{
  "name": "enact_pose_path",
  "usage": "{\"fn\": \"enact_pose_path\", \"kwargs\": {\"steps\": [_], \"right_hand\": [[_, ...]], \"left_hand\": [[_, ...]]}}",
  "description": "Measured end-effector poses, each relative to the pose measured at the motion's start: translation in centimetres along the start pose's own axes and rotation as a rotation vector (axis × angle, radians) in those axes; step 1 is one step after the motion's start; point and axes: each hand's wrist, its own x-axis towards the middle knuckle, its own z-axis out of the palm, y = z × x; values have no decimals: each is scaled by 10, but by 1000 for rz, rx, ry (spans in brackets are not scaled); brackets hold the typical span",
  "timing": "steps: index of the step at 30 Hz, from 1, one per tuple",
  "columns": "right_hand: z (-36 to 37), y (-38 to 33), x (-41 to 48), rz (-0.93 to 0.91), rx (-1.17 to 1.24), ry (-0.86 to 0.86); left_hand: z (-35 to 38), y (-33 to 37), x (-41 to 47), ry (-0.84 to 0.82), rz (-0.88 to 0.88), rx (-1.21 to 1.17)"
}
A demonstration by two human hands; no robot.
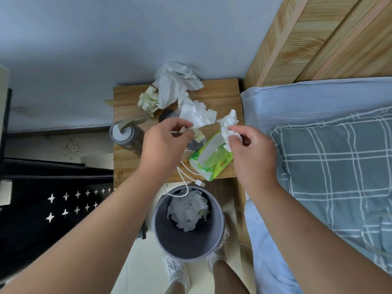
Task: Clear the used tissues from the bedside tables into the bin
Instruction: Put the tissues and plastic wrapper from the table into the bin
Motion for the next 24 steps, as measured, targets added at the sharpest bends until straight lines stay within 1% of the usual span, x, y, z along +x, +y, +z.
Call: {"fn": "enact_pose_path", "kwargs": {"steps": [7,9,13,18,21,24], "right_hand": [[-28,-3,-66,-40,188,-47],[-34,-1,-88,-39,200,-70],[-37,13,-129,0,184,-136],[-23,46,-159,55,175,-229],[-4,79,-168,97,91,-261],[19,118,-166,180,-18,-283]], "left_hand": [[-24,-18,-71,60,-122,-174],[-29,-26,-94,91,-169,-237],[-34,-59,-138,123,-275,-265],[-35,-112,-173,45,-359,-286],[-25,-149,-180,-10,-400,-247],[-8,-188,-179,-48,-440,-195]]}}
